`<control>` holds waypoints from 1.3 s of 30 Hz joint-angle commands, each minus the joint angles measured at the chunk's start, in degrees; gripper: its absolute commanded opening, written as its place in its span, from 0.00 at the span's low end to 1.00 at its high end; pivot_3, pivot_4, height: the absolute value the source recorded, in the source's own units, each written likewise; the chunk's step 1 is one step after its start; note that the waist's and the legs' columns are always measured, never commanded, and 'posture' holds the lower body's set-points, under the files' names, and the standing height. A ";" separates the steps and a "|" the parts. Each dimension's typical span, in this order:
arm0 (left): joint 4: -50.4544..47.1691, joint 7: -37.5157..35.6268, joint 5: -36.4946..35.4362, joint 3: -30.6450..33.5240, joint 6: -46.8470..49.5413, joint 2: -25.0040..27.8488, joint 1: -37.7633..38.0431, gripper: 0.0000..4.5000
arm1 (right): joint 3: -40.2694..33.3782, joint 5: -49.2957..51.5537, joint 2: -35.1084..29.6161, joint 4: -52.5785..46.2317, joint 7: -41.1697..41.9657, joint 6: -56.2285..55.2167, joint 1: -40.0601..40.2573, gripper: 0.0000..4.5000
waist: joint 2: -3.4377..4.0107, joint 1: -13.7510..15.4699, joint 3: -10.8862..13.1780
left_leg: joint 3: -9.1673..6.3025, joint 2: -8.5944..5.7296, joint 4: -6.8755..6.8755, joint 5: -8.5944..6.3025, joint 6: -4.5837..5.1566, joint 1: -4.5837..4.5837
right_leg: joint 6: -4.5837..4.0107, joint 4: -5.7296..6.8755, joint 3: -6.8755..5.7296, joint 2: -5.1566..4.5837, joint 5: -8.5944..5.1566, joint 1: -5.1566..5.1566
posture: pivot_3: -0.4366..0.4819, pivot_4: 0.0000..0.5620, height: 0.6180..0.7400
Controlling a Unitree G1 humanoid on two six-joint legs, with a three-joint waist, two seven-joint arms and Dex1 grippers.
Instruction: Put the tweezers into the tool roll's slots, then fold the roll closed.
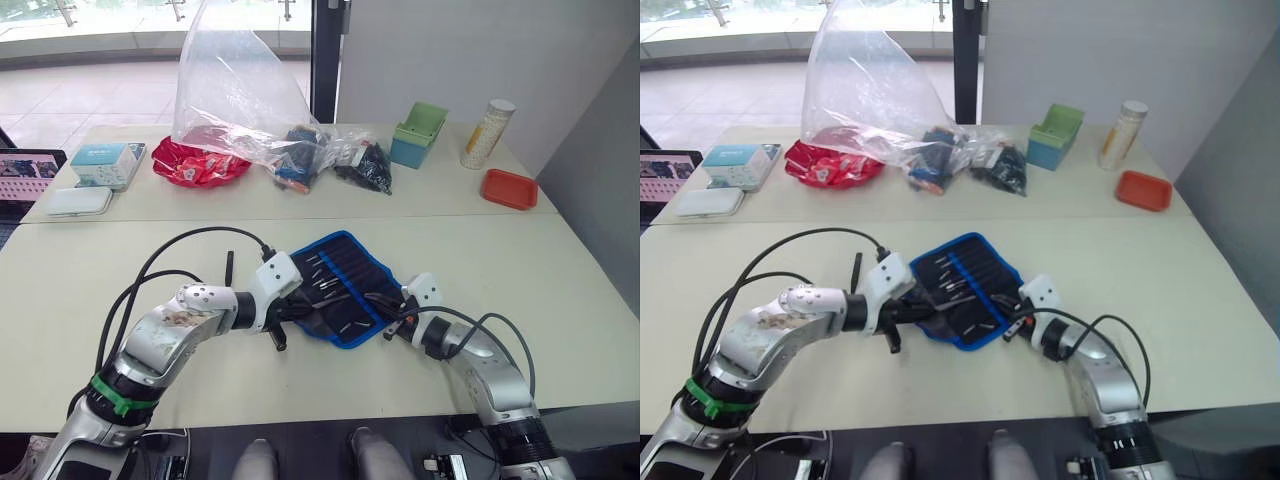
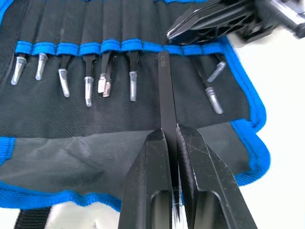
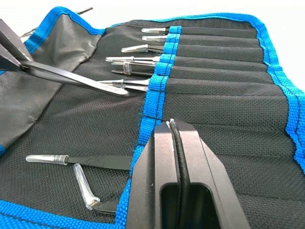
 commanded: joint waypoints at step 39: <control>25.72 2.48 16.71 -7.72 -17.94 -23.82 -10.04 0.02 | 3.18 -2.03 -0.70 -0.59 -2.36 4.63 5.74 0.00 | 0.02 1.47 -0.03 | -0.15 -0.13 0.31 0.00 0.01 0.15 | 0.05 0.11 -0.03 -0.03 0.03 0.42 | 0.48 0.27 1.00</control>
